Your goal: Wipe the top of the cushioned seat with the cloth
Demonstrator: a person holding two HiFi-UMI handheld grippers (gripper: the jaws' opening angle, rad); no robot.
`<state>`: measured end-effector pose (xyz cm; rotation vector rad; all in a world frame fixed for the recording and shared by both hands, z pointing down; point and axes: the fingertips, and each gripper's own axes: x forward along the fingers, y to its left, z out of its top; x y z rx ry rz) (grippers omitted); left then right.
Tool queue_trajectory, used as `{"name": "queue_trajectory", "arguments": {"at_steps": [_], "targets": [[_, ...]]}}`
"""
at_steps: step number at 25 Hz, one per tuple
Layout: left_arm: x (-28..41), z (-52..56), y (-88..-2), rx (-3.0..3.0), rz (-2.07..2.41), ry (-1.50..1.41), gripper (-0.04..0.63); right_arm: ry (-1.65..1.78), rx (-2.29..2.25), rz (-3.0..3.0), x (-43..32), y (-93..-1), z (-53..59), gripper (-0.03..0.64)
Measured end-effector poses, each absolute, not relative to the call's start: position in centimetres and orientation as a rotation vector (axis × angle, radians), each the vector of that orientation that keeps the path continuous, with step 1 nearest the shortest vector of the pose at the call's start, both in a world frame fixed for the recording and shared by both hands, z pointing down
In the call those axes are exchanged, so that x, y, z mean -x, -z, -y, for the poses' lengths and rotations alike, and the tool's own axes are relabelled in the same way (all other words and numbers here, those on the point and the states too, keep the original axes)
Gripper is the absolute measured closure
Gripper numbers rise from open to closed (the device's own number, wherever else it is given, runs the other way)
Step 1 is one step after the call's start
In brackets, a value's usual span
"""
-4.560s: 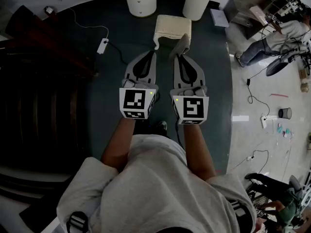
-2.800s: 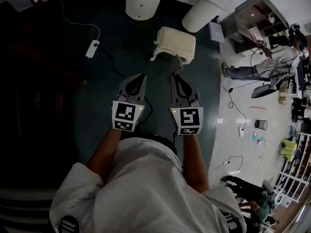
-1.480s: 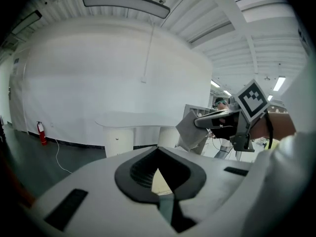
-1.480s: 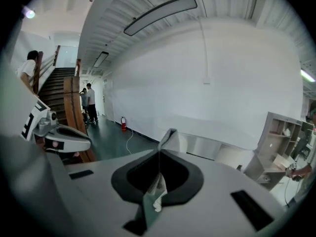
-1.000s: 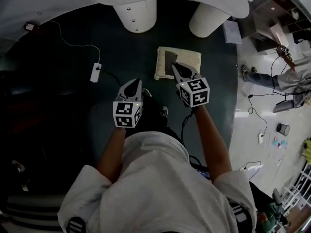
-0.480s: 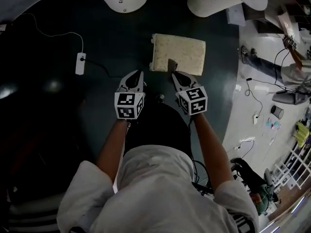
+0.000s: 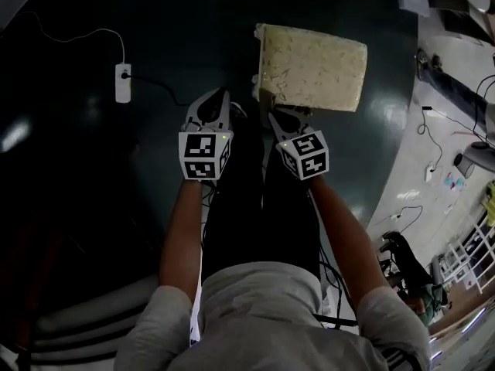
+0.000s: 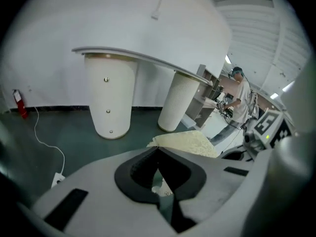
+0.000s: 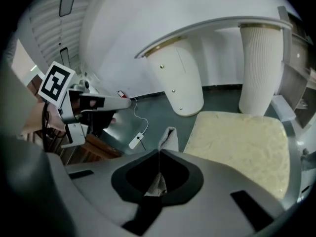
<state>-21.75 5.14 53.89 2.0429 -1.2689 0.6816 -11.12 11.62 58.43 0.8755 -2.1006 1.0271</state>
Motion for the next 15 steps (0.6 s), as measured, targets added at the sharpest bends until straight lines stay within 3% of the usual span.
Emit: {"name": "queue_trajectory", "arguments": {"at_steps": [6, 15], "targets": [[23.2, -6.6, -61.1, -1.934, 1.264, -0.692, 0.581, -0.987, -0.873, 2.163, 13.1, -63.9, -9.4, 0.600], [21.0, -9.8, -65.2, -1.895, 1.156, -0.758, 0.581, -0.961, -1.027, 1.911, 9.0, -70.2, -8.6, 0.600]]}}
